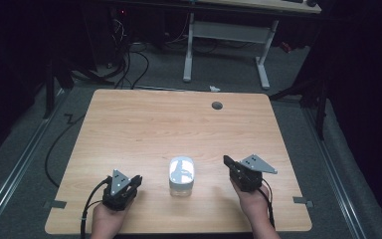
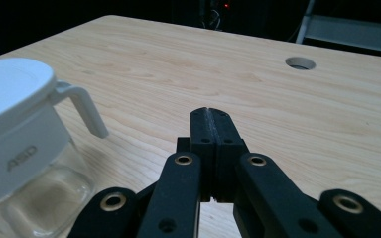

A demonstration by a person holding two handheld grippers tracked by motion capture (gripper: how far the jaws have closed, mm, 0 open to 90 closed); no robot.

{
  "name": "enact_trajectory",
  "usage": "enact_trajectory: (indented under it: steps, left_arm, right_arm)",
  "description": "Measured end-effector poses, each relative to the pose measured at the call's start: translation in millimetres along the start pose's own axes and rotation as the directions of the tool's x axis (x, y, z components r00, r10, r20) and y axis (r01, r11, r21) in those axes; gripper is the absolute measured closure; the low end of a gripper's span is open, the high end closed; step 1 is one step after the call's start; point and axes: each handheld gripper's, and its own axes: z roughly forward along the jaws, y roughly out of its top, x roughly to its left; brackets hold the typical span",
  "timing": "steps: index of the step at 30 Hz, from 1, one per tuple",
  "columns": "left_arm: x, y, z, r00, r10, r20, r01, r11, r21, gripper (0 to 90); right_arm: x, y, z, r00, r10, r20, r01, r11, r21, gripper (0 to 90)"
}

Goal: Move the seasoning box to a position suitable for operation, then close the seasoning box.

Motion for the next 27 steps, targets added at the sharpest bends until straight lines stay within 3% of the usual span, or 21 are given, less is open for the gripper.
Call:
enact_trajectory:
  steps: [7, 13, 20, 23, 27]
  left_arm:
    - [8.3, 7.0, -1.9, 0.9998, 0.001, -0.019, -0.002, 0.9998, -0.022, 83.1]
    - [29.1, 14.8, 1.1, 0.9974, 0.0, -0.072, -0.002, 0.9993, -0.038, 75.4]
    - [55.3, 22.7, -5.4, 0.9872, -0.022, -0.158, 0.008, 0.9958, -0.091, 59.2]
    - [57.6, 18.8, -12.4, 0.9867, -0.034, -0.159, 0.021, 0.9959, -0.088, 57.4]
    - [53.3, 15.7, -17.5, 0.989, -0.006, -0.147, -0.005, 0.9973, -0.073, 56.8]
  right_arm:
    - [-11.6, -9.7, -2.3, 0.9995, 0.023, 0.02, -0.024, 1.0, 0.013, 89.8]
    - [-29.7, -23.3, -7.2, 0.9975, 0.026, 0.065, -0.028, 0.999, 0.034, 86.3]
    - [-62.5, -55.9, -27.1, 0.9821, 0.098, 0.161, -0.108, 0.992, 0.057, 71.9]
    - [-67.9, -63.6, -34.4, 0.9753, 0.123, 0.184, -0.136, 0.989, 0.061, 66.7]
    - [-70.9, -64.5, -35.3, 0.9728, 0.129, 0.192, -0.143, 0.988, 0.059, 62.9]
